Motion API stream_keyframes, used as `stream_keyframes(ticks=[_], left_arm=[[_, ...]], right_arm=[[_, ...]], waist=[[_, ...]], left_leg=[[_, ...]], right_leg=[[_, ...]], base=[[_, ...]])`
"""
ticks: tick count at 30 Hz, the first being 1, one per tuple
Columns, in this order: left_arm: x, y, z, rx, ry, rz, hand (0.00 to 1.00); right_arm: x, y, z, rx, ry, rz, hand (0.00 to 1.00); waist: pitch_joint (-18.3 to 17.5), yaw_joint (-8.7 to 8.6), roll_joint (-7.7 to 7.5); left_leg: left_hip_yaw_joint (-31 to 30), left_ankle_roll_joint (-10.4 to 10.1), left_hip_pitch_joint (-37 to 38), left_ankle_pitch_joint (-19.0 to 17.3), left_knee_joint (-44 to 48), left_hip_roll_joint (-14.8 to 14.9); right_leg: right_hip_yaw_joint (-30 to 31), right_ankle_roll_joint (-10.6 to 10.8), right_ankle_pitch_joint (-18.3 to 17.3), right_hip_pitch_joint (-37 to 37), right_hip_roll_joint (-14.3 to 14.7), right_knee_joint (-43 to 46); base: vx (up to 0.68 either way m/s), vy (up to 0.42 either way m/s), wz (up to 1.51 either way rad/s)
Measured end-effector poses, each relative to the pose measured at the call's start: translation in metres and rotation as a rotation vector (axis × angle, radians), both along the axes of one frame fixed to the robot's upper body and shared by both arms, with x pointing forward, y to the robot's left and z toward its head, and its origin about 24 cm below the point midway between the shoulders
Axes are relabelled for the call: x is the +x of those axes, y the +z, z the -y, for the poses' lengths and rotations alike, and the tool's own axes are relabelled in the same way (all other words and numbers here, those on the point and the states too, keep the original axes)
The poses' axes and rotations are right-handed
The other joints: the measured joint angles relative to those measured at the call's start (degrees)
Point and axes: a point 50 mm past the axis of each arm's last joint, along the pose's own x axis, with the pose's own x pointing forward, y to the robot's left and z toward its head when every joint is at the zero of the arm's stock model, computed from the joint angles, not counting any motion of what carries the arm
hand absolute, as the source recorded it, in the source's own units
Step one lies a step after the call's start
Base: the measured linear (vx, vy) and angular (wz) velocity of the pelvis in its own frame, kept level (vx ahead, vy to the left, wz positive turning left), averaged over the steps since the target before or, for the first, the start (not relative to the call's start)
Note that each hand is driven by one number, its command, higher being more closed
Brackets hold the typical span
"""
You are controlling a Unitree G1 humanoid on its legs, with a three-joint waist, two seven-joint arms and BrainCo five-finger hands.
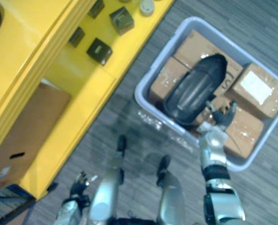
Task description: Walk over and take plastic housings, then place them on the shelf
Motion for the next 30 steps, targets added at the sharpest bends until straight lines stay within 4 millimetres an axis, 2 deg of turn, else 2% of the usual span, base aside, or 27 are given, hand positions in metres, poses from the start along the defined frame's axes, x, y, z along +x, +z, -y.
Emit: stream_keyframes(ticks=[4,5,14,16,19,30], left_arm=[[0.0,0.0,0.0,-0.001,-0.002,0.001,0.0],[0.0,0.0,0.0,-0.002,-0.001,0.001,0.0],[0.001,0.0,0.003,-0.004,-0.014,-0.002,0.0],[0.001,-0.001,0.006,-0.006,-0.028,-0.005,0.0],[0.001,-0.001,0.008,-0.009,-0.038,-0.006,0.0],[0.006,0.003,0.008,-0.011,-0.01,0.047,0.0]], right_arm=[[0.007,0.005,0.004,-0.031,-0.005,-0.05,0.0],[0.008,0.005,0.006,-0.04,-0.012,-0.076,1.0],[0.008,-0.007,0.038,-0.075,-0.059,-0.295,1.0],[0.006,-0.008,0.048,-0.092,-0.055,-0.34,1.0],[0.007,-0.011,0.048,-0.132,-0.028,-0.388,1.0],[0.013,-0.006,0.042,-0.173,0.01,-0.388,1.0]], waist=[[0.0,0.06,0.01],[0.0,0.17,0.01],[0.0,1.55,0.41],[0.0,1.62,1.26],[-0.2,1.85,1.95],[-0.2,2.7,2.02]], left_leg=[[0.0,0.0,-0.1,0.0,0.5,-0.1],[-0.1,0.0,-0.3,-0.1,1.0,-0.1],[-1.2,-0.2,-0.3,-0.2,1.7,-0.1],[-1.6,-0.2,-0.3,-0.2,1.8,-0.3],[-1.6,-0.2,-0.3,-0.2,1.8,-0.3],[-2.0,-0.3,-0.3,0.0,2.0,-0.4]], right_leg=[[0.0,-0.1,0.0,-0.1,0.0,0.7],[0.0,-0.1,-0.1,-0.1,0.0,0.6],[-0.6,-0.5,-1.2,0.3,-0.4,1.8],[-1.1,-0.5,-1.2,0.7,-0.6,1.7],[-1.2,-0.5,-1.2,0.7,-0.6,1.7],[-1.6,-0.4,-1.3,1.0,-0.7,1.9]], base=[[0.02,-0.041,0.0],[-0.01,-0.037,0.01],[-0.02,-0.03,0.04],[0.01,-0.028,0.08],[0.02,-0.032,0.02],[0.03,-0.039,0.02]])
